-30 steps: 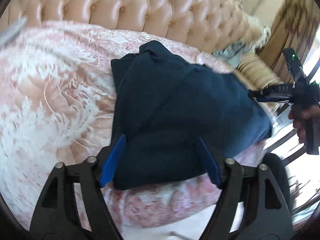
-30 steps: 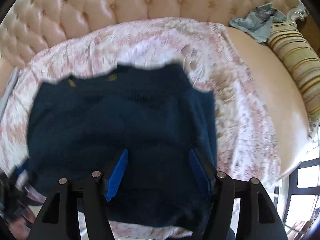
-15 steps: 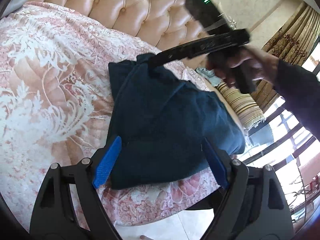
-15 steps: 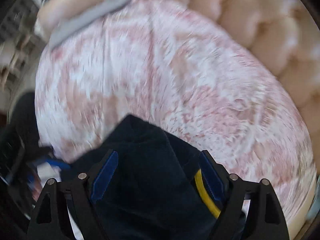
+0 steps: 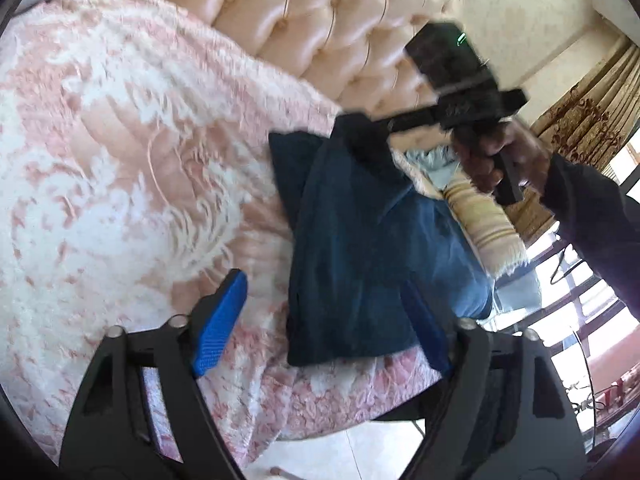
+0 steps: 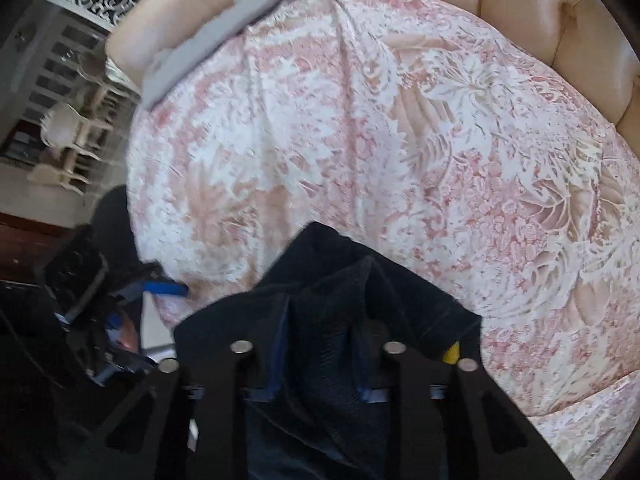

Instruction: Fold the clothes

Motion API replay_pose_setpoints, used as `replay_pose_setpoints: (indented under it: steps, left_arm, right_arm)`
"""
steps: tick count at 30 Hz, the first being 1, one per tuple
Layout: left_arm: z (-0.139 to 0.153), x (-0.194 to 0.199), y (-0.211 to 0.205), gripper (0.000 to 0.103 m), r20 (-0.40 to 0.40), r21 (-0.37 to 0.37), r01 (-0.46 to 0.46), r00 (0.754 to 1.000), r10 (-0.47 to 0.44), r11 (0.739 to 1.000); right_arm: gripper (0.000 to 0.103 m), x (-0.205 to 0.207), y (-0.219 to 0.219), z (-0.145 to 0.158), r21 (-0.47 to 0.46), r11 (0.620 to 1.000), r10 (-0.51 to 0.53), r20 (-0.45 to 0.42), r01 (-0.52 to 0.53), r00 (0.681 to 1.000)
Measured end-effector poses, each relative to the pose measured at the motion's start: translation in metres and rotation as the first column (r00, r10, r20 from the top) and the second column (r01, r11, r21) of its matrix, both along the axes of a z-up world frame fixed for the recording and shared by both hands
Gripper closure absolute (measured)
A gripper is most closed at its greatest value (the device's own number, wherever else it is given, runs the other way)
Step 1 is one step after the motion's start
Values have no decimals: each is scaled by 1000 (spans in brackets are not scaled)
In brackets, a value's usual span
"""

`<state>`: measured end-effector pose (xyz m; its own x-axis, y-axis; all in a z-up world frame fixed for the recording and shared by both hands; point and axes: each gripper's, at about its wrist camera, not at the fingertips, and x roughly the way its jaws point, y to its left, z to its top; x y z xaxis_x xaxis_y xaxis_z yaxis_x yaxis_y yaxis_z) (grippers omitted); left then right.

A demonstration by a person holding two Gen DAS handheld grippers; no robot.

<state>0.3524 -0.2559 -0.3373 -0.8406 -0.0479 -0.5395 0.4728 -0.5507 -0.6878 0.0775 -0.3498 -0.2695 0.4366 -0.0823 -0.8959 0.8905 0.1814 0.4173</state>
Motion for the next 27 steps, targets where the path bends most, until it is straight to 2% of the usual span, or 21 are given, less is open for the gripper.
replay_pose_setpoints:
  steps: [2, 3, 4, 5, 7, 10, 11, 15, 17, 18, 19, 20, 21, 22, 23, 24, 25, 27]
  left_arm:
    - [-3, -1, 1, 45, 3, 19, 35, 999, -35, 999]
    - [-5, -4, 0, 63, -2, 44, 53, 999, -53, 998]
    - [-8, -7, -1, 73, -6, 59, 60, 998, -59, 996]
    - [-8, -7, -1, 73, -5, 64, 64, 998, -64, 996]
    - [-6, -3, -4, 81, -15, 78, 51, 999, -50, 996]
    - [-2, -3, -6, 88, -16, 52, 56, 998, -56, 997]
    - [-2, -4, -5, 89, -7, 41, 61, 998, -61, 997]
    - [-2, -8, -6, 89, 32, 38, 31, 999, -32, 999]
    - [-1, -8, -7, 84, 50, 31, 12, 999, -14, 999]
    - [0, -8, -8, 79, 59, 28, 3, 998, -4, 1000]
    - [0, -9, -8, 69, 68, 25, -7, 998, 5, 1000]
    - [1, -9, -9, 65, 77, 21, -16, 997, 14, 1000]
    - [8, -5, -9, 53, 82, -22, -40, 996, 42, 999]
    - [13, -4, -10, 44, 75, -53, -51, 996, 55, 997]
    - [17, -8, -15, 42, 61, -58, -46, 997, 49, 997]
    - [22, -13, -19, 40, 48, -63, -41, 998, 44, 997]
    - [26, -17, -24, 39, 35, -69, -35, 999, 38, 997]
    - [32, -39, -40, 39, 18, -73, -13, 1000, 14, 997]
  right_arm:
    - [85, -1, 2, 8, -26, 1000, -12, 29, 13, 1000]
    - [85, -2, 1, 11, -39, 999, -17, 39, 18, 999]
    - [86, -3, 1, 13, -51, 998, -22, 49, 25, 999]
    - [86, -4, 0, 16, -61, 998, -29, 56, 33, 998]
    - [86, -5, -1, 21, -82, 995, -45, 65, 51, 997]
    - [86, -8, -6, 22, -99, 992, -72, 50, 77, 996]
    - [90, -9, -8, 19, -101, 991, -85, 41, 88, 996]
    - [92, -12, -14, -2, -75, 989, -129, -16, 127, 992]
    - [92, -12, -16, -11, -72, 987, -149, -56, 145, 987]
    - [91, -12, -15, -13, -78, 984, -164, -71, 158, 984]
    - [88, -16, -13, -9, -99, 978, -193, -68, 186, 979]
    - [87, -21, -8, 1, -140, 964, -237, -66, 226, 969]
    - [87, -26, -1, 14, -182, 946, -285, -66, 269, 956]
    - [79, -32, 8, 27, -225, 923, -334, -64, 313, 940]
    - [71, -37, 23, 44, -274, 893, -387, -63, 357, 920]
    - [51, -41, 42, 59, -323, 860, -437, -64, 396, 897]
    - [36, -43, 62, 69, -364, 826, -480, -57, 430, 875]
    - [28, -49, 103, 87, -436, 750, -567, -38, 497, 823]
